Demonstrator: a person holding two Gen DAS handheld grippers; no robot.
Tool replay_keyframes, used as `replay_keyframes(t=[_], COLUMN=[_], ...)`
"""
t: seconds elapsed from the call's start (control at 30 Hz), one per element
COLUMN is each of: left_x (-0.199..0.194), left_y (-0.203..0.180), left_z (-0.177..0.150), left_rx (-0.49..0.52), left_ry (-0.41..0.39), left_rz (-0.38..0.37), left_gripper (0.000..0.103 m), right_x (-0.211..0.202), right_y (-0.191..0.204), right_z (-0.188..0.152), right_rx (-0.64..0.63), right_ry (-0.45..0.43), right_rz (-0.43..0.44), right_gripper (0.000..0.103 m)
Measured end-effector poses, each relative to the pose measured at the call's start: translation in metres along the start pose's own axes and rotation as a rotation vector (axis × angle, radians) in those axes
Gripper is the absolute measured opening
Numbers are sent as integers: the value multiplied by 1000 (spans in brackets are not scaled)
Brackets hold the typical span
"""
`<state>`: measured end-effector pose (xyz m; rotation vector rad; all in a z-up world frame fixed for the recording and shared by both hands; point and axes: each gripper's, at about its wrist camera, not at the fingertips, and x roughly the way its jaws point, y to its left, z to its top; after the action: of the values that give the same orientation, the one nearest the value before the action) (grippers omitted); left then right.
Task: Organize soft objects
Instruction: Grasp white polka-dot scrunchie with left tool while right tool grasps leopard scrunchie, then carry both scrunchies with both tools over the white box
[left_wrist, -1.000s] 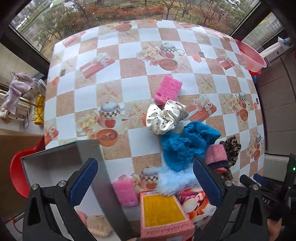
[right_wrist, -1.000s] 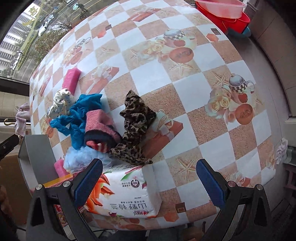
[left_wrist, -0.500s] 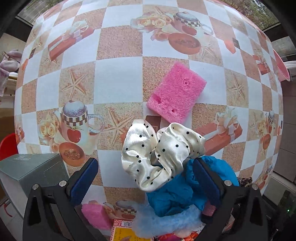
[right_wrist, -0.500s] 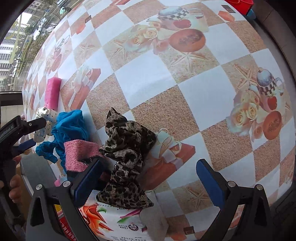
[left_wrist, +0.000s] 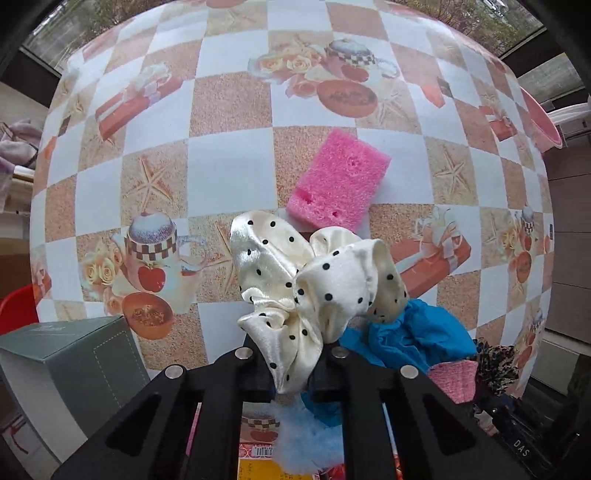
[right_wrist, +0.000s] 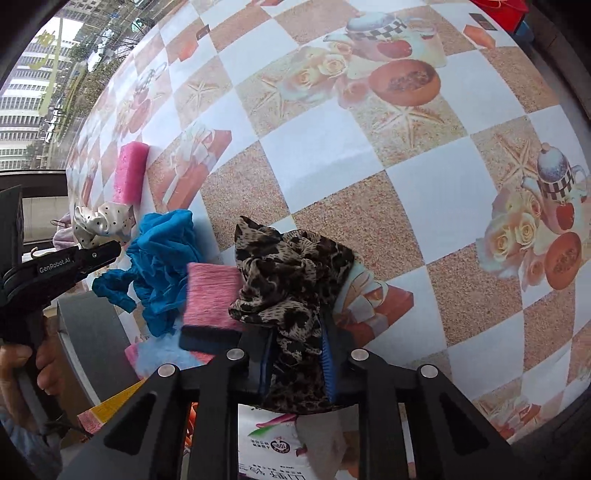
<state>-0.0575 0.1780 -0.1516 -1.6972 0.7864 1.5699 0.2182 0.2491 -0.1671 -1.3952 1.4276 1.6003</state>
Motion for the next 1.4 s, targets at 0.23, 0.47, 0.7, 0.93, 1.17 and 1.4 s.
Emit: replay_keyframes(t=[0.23,0.47,0.7,0.93,1.17,1.4], left_x=[-45,-90,-98,-113,-121,-120], left_y=[-9,-18,-23,-34,-48,-71], left_z=[-21,-53,-70,-97,-121,-155], left_rx=[69,147,174,212,254,384], left_ry=[-111,-186,-211,-216,-218,-200], left_rz=[-19,-45,-54,-47,-78,-83], left_gripper=[11,11,12,12,12,12], right_x=[-34,-59,-37,12,-5,-47], right_y=[-4,6,-2,-6,-19,-50], right_z=[-14,-23,-13,10,5,-25], right_rx=[-4,-24,-14,-15,-16,81], right_ry=[-82,-132,-131,-63,-63,-122], right_rz=[25,40,-58,-149,-23,48], right_gripper=[23,23,60,55,15,15])
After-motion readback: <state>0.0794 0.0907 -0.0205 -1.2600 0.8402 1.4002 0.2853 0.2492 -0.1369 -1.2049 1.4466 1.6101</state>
